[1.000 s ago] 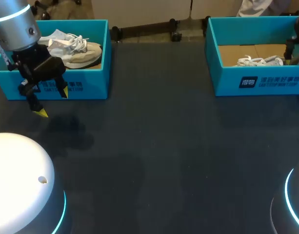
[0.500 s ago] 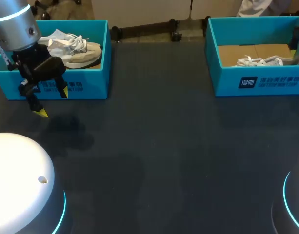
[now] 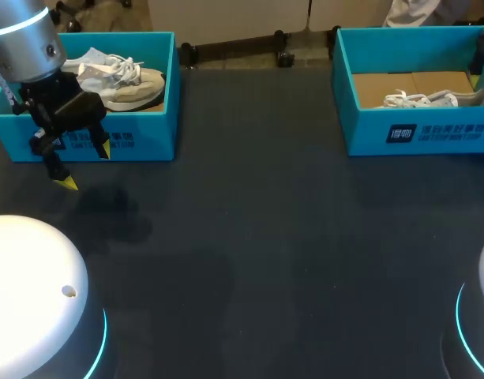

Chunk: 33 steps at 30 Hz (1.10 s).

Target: Take the shoe out of the shoebox, open the shoe tongue, remove and reinsert the insole, then place the shoe into the shoebox

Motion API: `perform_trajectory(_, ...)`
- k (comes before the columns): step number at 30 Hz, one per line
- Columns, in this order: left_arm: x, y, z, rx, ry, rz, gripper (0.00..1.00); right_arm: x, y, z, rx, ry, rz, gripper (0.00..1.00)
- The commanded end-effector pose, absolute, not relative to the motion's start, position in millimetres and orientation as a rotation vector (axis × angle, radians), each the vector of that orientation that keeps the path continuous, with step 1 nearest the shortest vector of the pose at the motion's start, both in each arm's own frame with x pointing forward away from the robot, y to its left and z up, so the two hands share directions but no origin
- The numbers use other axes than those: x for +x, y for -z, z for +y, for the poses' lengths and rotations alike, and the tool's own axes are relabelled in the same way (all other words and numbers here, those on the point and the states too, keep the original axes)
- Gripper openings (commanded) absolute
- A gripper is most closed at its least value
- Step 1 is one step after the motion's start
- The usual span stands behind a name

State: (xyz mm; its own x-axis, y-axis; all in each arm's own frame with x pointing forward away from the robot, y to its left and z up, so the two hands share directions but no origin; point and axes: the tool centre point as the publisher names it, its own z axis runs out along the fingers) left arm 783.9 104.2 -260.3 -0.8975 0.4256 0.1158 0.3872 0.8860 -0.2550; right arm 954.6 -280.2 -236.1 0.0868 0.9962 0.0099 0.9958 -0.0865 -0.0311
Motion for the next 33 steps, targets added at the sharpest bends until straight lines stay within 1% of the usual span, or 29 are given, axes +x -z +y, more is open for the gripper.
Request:
perform_trajectory(1, 784, 260, 105, -0.627, -0.336, -2.886, 1.0, 931, 228, -273, -2.308, 0.021, -2.102, 1.0)
perform_trajectory(8, 784, 260, 105, -0.627, -0.336, -2.886, 1.0, 908, 223, -252, -2.292, 0.033, -2.095, 1.0)
perform_trajectory(12, 784, 260, 105, -0.627, -0.336, -2.886, 1.0, 899, 227, -240, -2.266, 0.037, -2.092, 1.0)
perform_trajectory(20, 784, 260, 105, -0.627, -0.336, -2.886, 1.0, 896, 231, -233, -2.244, 0.043, -2.083, 1.0)
perform_trajectory(24, 795, 249, 117, -0.911, -0.389, -2.855, 1.0, 896, 231, -233, -2.244, 0.043, -2.083, 1.0)
perform_trajectory(27, 810, 240, 131, -1.138, -0.335, -2.81, 1.0, 896, 231, -233, -2.244, 0.043, -2.083, 1.0)
perform_trajectory(31, 842, 234, 152, -1.356, -0.245, -2.674, 1.0, 896, 231, -233, -2.244, 0.043, -2.083, 1.0)
perform_trajectory(33, 863, 236, 164, -1.39, -0.226, -2.614, 1.0, 896, 231, -233, -2.244, 0.043, -2.083, 1.0)
